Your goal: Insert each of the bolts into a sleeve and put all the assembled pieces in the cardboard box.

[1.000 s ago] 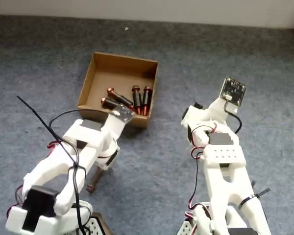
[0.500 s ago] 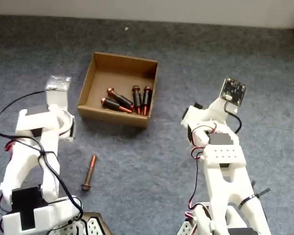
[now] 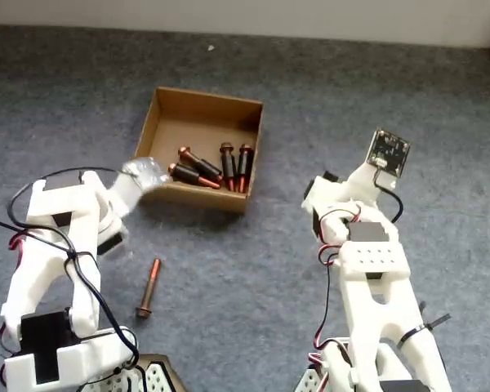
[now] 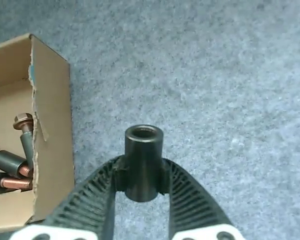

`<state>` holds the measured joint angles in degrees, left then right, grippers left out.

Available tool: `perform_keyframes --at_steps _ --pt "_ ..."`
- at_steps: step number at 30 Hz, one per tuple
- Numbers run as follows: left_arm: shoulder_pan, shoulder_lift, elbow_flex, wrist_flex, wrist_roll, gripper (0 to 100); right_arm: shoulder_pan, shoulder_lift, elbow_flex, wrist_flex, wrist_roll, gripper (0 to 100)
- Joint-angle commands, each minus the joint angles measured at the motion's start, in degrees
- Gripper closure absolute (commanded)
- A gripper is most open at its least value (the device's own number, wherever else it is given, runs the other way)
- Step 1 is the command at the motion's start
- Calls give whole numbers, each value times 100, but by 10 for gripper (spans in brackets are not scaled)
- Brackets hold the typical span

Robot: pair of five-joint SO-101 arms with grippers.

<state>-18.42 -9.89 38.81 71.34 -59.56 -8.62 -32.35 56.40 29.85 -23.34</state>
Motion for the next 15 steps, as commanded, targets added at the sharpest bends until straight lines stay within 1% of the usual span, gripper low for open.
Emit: perform_keyframes --at_steps 1,3,5,11,13,15 --pt "251 4 -127 879 -1275 895 66 -198 -40 -127 -9 993" --pt "330 4 -4 1222 -1609 895 66 -198 -40 -127 -9 993" --pt "470 4 198 1336 -1758 896 66 -198 -40 -127 -9 993" --pt "980 4 857 1327 -1749 898 66 -198 -40 -127 -9 992" --pt "1262 4 998 1327 -1582 929 66 -198 -40 -127 -9 992" --pt "1684 4 1033 1319 -1178 976 66 -198 -40 -127 -9 992"
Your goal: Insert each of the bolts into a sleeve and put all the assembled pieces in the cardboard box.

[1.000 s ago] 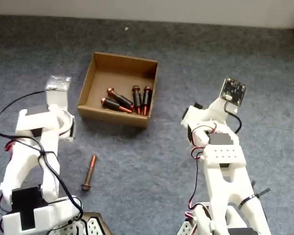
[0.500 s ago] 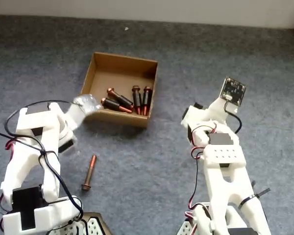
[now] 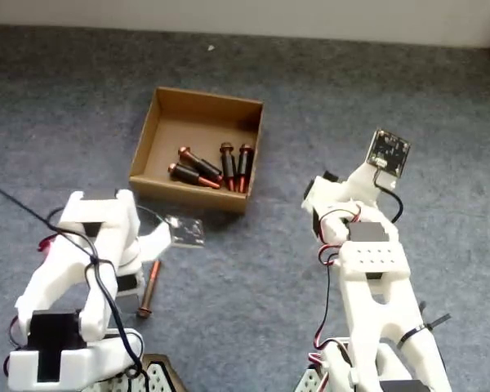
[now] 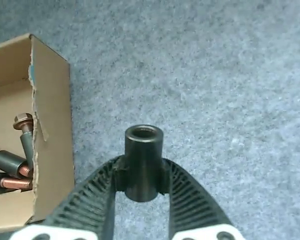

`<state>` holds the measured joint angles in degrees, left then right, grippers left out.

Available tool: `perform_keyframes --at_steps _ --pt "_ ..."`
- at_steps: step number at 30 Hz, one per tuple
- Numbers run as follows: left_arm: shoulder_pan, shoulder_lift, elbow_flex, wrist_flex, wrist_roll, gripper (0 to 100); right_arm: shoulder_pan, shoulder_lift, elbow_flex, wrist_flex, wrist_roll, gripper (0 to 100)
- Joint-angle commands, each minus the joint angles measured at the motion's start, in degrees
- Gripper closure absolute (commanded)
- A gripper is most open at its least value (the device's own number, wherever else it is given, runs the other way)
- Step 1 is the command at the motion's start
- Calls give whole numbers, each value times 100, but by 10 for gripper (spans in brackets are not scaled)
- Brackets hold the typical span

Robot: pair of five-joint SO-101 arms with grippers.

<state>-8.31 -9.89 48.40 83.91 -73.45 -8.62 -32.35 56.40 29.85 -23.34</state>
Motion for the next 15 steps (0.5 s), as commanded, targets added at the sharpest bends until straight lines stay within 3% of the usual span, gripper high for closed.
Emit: perform_keyframes --at_steps 1,4,8,11,15 --pt "910 4 75 62 527 992 66 -198 -40 -127 -9 992" --pt "1631 4 75 -352 1943 990 66 -198 -40 -127 -9 992" --pt "2334 4 57 -1714 4079 989 66 -198 -40 -127 -9 992" --pt "2800 4 -66 -2312 4941 989 66 -198 -40 -127 -9 992" --pt "2985 4 -681 -2347 5732 989 66 -198 -40 -127 -9 992"
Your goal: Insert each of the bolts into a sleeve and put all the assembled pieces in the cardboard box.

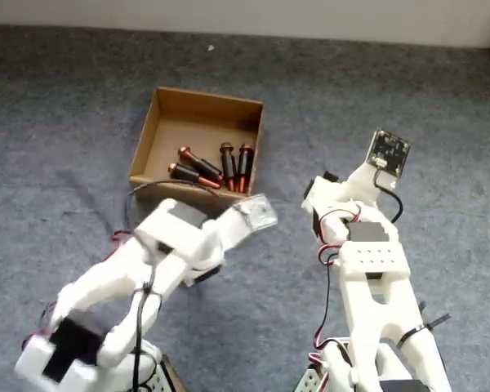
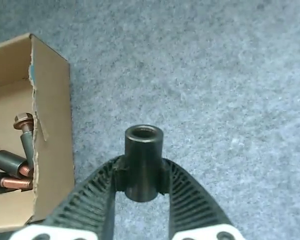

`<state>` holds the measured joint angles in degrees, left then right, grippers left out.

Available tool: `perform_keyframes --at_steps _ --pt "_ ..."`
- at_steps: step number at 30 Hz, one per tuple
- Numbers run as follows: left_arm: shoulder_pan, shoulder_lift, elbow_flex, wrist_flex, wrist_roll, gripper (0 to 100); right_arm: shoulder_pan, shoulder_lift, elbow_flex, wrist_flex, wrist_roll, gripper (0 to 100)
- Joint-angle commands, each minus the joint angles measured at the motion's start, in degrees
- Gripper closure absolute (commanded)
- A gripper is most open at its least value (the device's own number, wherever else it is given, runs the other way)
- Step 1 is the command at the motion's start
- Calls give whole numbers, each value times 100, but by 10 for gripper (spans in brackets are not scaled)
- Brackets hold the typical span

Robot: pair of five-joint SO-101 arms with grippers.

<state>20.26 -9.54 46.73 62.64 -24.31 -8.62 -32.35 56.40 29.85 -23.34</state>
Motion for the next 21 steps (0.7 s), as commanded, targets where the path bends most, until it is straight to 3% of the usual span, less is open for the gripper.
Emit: perform_keyframes --at_steps 1,8,13,21 --pt "101 -31 -664 -220 949 989 66 -198 -40 -127 -9 992" --pt "-470 -31 -1376 -202 1055 989 66 -198 -40 -127 -9 992" --pt "-857 -31 -2220 686 976 989 66 -198 -40 -127 -9 992" --pt "-1209 -31 -2914 2567 -1890 994 66 -198 -40 -127 0 992"
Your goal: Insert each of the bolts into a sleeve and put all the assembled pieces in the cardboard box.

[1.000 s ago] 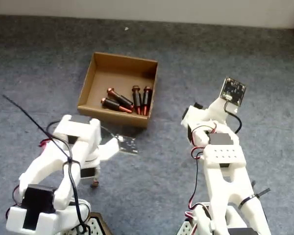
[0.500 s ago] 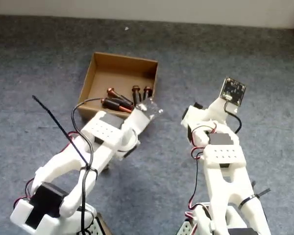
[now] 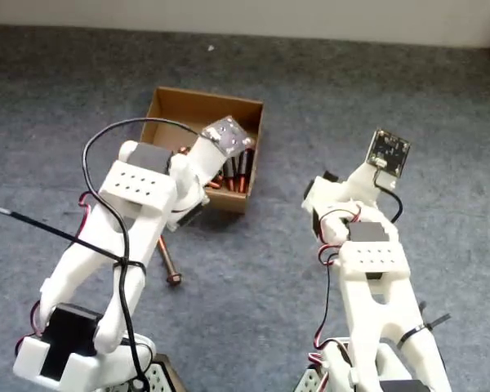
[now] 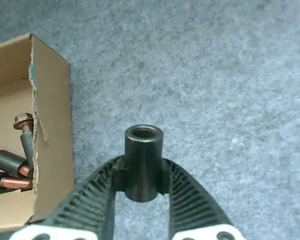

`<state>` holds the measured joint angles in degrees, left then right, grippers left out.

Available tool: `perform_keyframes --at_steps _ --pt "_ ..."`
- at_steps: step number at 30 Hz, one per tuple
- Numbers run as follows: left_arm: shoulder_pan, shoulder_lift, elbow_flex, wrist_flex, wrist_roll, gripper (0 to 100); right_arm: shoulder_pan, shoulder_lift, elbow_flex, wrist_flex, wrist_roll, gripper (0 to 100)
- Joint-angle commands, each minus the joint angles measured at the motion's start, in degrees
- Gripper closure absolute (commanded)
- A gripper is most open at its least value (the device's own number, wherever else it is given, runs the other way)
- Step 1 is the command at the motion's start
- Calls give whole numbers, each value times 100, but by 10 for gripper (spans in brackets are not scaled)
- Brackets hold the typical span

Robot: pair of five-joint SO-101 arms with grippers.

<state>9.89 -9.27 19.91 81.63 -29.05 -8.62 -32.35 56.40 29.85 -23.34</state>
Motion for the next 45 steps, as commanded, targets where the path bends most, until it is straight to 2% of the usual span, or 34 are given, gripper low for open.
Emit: perform_keyframes --at_steps 1,4,9,17,24,26,31,34,39,41,43,45 --pt "-259 -57 -145 703 -1732 994 66 -198 -40 -127 0 992" --pt "-453 -57 163 703 -2251 994 66 -198 -40 -127 0 992" --pt "-488 -57 822 659 -2374 994 66 -198 -40 -127 0 992" --pt "-453 -57 2264 -431 -2365 994 66 -198 -48 -127 0 992" --pt "-330 -57 2747 -1187 -2295 994 66 -198 -57 -127 0 992" --pt "-154 -57 2738 -1380 -1767 994 66 -198 -57 -127 0 992" --pt "365 -92 2668 -2224 132 994 66 -198 -57 -127 0 992" --pt "409 -391 2431 -2321 607 994 66 -198 -57 -127 0 992" --pt "374 -1341 2325 -2233 615 989 66 -198 -57 -127 0 992" --pt "374 -1666 2281 -2004 211 979 66 -198 -57 -127 0 992" --pt "374 -1956 2255 -1662 -501 916 66 -198 -57 -127 0 992" --pt "374 -2097 2167 -1222 -712 822 66 -198 -57 -127 0 992"
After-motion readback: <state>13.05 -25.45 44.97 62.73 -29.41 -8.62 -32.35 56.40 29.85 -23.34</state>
